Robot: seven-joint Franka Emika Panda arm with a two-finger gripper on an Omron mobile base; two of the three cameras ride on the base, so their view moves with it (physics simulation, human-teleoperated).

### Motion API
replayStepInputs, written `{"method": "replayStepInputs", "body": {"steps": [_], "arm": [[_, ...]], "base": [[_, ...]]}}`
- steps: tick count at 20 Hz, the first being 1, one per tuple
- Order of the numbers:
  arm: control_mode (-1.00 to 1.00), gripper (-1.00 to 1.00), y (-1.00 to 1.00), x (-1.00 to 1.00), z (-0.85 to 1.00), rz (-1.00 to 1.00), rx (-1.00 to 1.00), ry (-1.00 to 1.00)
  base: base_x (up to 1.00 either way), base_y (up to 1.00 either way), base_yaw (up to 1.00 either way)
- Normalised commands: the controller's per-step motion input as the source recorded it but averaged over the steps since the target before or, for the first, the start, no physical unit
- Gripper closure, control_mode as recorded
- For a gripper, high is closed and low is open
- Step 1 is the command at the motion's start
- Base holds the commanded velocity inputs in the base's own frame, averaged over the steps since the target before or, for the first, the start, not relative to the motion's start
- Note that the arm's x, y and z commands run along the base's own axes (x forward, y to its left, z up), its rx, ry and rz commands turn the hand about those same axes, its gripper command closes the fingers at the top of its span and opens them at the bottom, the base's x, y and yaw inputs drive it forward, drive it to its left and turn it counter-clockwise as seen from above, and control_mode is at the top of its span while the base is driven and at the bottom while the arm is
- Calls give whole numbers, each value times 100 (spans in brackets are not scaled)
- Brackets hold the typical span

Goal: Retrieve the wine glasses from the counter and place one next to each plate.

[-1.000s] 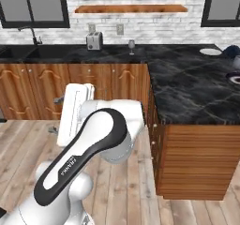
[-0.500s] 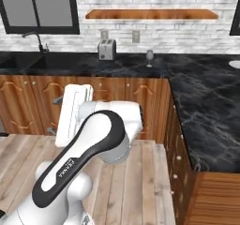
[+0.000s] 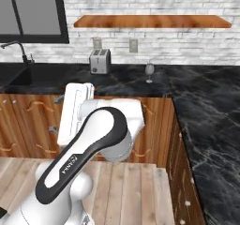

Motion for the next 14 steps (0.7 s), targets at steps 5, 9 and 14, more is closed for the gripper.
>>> {"method": "replayStepInputs", "body": {"steps": [5, 9, 14], "arm": [[100, -100, 0, 0, 0, 0, 0, 0], [100, -100, 0, 0, 0, 0, 0, 0], [100, -100, 0, 0, 0, 0, 0, 0]], "base": [[100, -5, -19], [100, 8, -21], [95, -11, -19]]}}
